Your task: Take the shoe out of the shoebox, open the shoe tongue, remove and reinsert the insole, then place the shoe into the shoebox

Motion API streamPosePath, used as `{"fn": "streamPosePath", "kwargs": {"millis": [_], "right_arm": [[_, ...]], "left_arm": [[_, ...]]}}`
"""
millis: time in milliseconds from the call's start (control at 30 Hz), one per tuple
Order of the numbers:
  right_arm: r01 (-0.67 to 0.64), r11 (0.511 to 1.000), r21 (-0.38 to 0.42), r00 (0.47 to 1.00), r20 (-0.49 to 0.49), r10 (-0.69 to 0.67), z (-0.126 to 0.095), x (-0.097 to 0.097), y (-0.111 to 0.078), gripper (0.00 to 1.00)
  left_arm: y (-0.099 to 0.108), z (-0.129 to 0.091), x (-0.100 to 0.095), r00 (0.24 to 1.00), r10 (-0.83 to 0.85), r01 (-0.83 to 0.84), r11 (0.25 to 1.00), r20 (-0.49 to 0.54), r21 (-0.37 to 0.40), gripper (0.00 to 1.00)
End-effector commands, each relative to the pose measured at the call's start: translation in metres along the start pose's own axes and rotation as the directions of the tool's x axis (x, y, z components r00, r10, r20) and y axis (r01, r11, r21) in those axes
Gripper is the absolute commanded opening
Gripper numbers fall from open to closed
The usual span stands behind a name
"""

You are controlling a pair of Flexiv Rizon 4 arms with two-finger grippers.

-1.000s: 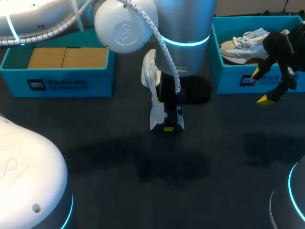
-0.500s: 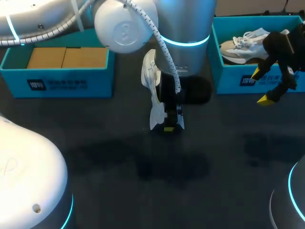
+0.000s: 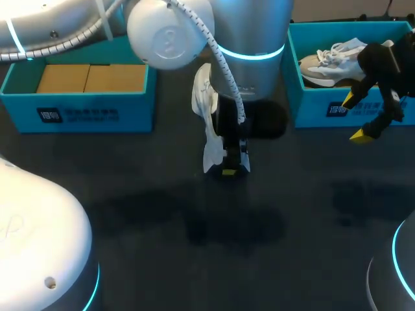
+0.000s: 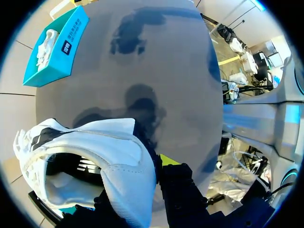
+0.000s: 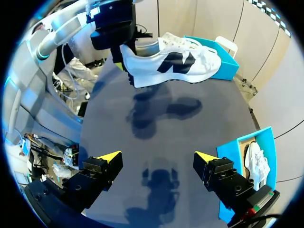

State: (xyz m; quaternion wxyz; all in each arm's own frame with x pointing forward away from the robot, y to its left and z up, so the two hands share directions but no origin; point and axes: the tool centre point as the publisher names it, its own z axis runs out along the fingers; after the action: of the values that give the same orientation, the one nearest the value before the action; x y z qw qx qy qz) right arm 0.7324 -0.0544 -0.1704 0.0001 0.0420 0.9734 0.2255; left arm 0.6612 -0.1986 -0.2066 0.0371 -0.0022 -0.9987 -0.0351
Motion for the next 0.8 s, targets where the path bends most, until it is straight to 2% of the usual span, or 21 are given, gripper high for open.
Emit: {"fn": "streamPosePath", "kwargs": {"millis": [33, 267, 533, 800], "right_arm": [[-0.001, 1.000, 0.002, 1.000, -0.003, 0.001, 0.001, -0.002, 0.000, 1.00], [-0.001, 1.000, 0.002, 1.000, -0.003, 0.001, 0.001, -0.002, 0.000, 1.00], [-0.001, 1.000, 0.002, 1.000, -0.003, 0.001, 0.001, -0.002, 0.000, 1.00], [-0.001, 1.000, 0.002, 1.000, -0.003, 0.001, 0.001, -0.002, 0.000, 1.00]], "left_arm": [[0.012, -0.012, -0.004, 1.000, 0.005, -0.005, 1.000, -0.008, 0.010, 0.00], [0.033, -0.028, -0.014, 0.999, 0.027, -0.027, 1.000, -0.028, 0.014, 0.00], [0.058, -0.036, -0.026, 0.997, 0.061, -0.060, 0.998, -0.042, 0.020, 0.00], [0.097, -0.049, -0.038, 0.995, 0.090, -0.089, 0.995, -0.031, 0.041, 0.00]]}}
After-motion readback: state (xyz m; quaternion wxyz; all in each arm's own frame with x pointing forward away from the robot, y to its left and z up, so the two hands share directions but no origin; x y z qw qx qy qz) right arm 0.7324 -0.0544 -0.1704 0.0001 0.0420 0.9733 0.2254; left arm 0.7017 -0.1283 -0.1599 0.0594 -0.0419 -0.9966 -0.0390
